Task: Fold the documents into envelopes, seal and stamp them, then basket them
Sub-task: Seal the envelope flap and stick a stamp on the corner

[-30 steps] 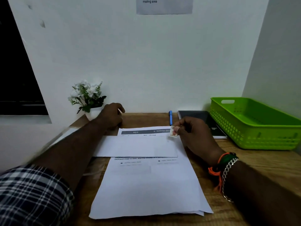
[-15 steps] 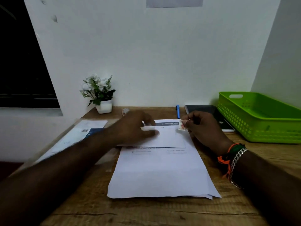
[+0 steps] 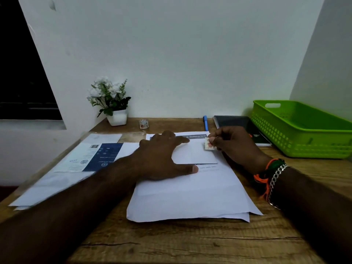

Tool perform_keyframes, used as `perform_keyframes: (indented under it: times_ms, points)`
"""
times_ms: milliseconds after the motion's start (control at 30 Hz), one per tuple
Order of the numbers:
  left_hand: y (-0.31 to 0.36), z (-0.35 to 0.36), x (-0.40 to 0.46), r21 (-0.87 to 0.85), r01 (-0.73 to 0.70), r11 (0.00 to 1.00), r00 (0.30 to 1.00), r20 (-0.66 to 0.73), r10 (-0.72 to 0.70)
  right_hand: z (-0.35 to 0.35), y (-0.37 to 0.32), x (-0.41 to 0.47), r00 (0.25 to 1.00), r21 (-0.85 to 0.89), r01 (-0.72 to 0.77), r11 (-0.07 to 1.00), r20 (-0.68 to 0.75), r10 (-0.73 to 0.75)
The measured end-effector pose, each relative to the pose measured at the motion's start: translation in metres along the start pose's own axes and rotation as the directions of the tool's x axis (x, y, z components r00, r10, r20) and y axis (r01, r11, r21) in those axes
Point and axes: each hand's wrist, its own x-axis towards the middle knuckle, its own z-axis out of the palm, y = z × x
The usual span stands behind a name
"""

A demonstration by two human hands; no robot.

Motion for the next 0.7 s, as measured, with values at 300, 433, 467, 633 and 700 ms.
perform_keyframes:
  times_ms: [300,433,467,633,700]
  points:
    - [-0.003,-0.002,0.003,-0.030,0.007,1.000,0.999,-0.036,-0.008,0.002,-0.012,-0.001,0.982,0.181,-0.176,0.968,-0.036,0.185]
    - [-0.004,0.000,0.002,-0.023,0.006,1.000,1.000,-0.018,-0.006,-0.010,-0.027,0.013,0.932,0.182,-0.361,0.915,0.084,0.351]
    - [-0.004,0.001,0.002,-0.018,0.006,1.000,1.000,-0.020,-0.006,-0.011,-0.028,0.016,0.926,0.141,-0.373,0.917,0.109,0.360]
    - [-0.003,0.004,0.003,-0.017,0.005,1.000,0.999,-0.038,-0.005,0.001,-0.019,0.019,0.954,0.068,-0.296,0.953,0.067,0.291]
    - [-0.003,0.006,0.004,-0.015,0.004,1.000,0.999,-0.038,-0.005,0.004,-0.013,0.019,0.961,0.019,-0.261,0.965,0.096,0.258]
